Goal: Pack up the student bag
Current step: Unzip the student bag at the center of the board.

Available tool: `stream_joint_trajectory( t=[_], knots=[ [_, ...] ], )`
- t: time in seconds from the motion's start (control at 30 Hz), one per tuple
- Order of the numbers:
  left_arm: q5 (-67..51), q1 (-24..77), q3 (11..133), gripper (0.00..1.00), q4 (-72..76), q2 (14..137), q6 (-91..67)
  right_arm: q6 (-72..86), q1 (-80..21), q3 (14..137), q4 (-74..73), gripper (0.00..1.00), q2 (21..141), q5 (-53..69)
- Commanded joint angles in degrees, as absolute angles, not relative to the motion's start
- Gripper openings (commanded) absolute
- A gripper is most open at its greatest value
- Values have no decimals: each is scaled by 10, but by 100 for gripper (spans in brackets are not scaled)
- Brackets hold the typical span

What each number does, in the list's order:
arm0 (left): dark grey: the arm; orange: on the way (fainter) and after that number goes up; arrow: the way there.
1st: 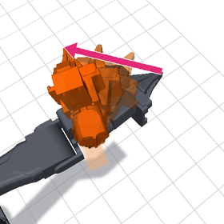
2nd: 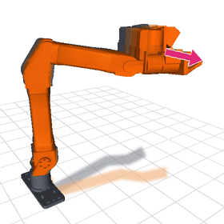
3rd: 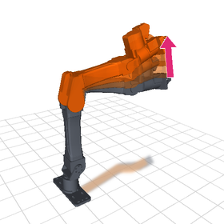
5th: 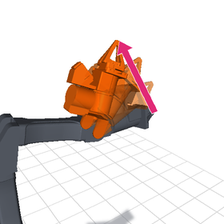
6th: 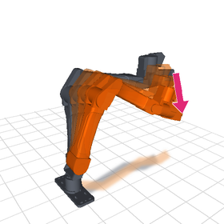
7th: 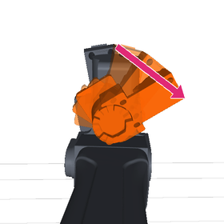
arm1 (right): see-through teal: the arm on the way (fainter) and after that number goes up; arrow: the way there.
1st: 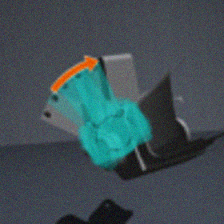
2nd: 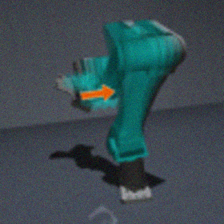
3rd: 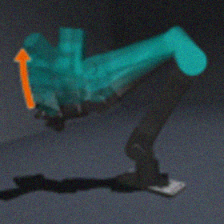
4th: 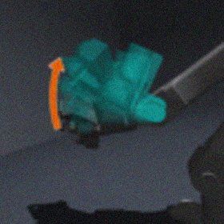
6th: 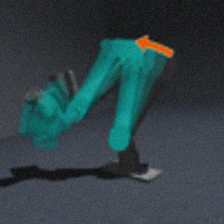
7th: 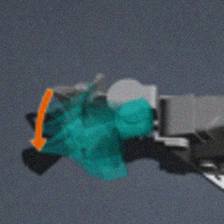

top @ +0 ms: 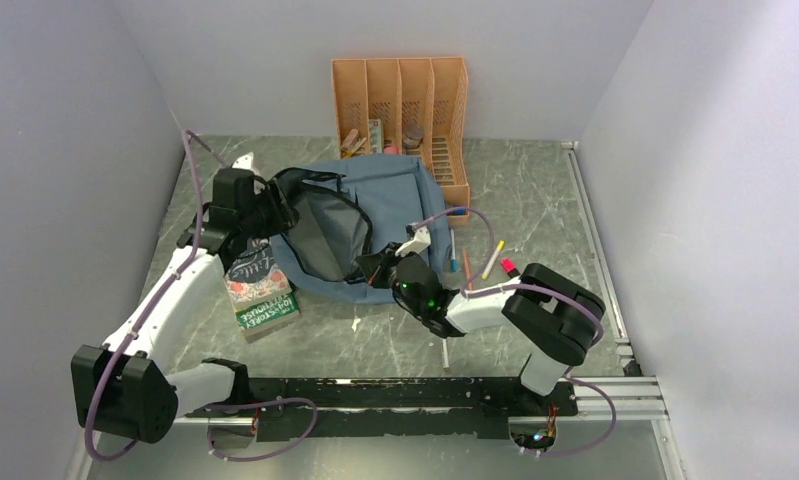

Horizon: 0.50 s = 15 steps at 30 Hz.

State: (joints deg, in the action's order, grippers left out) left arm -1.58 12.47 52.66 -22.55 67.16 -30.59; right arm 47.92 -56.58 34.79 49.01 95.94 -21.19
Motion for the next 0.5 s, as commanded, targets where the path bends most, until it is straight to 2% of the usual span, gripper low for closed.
stream_joint_trajectory(
  t=[0.0,0.17,0.2,0.27,0.47],
  knots=[
    [-35,123,577,59,-180,657,-302,508,-563,340,571,0,970,-218],
    [-61,123,597,71,-153,708,-327,476,-563,341,586,0,974,-200],
    [-68,123,598,82,-148,718,-336,469,-564,342,585,0,973,-198],
    [-73,125,599,95,-136,736,-356,459,-564,343,586,0,973,-193],
    [-61,129,606,98,-112,776,-401,439,-563,341,605,0,982,-171]
  ],
)
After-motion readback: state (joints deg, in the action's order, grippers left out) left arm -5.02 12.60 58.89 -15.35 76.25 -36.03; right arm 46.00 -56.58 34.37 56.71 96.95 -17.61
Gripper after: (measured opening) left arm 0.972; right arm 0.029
